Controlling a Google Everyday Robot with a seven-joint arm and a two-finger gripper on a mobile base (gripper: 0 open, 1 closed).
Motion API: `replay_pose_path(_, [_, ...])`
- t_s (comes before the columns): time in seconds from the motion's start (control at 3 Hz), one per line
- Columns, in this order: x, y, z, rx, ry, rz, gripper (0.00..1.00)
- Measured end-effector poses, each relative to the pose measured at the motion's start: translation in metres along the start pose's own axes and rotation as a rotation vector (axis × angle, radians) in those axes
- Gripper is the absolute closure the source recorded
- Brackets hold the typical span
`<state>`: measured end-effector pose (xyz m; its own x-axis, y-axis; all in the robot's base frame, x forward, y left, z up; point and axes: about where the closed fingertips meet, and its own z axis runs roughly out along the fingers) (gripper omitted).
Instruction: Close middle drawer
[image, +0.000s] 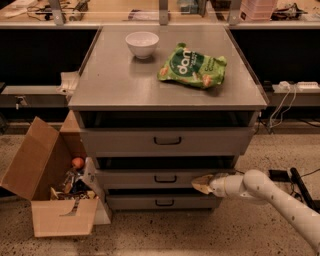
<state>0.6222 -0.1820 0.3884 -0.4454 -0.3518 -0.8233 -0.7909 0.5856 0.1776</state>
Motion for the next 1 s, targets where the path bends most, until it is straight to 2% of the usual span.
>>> replay_pose_path(0.33, [-0.006,0.001,-0.010,0.001,-0.029,-0.004,1.00])
replay_pose_path(0.67, [-0.018,0.010,-0.047,-0.028,-0.064,-0.019,1.00])
replay_pose_path(1.0, [-0.016,0.022,-0.074,-0.065,-0.048,-0.004,1.00])
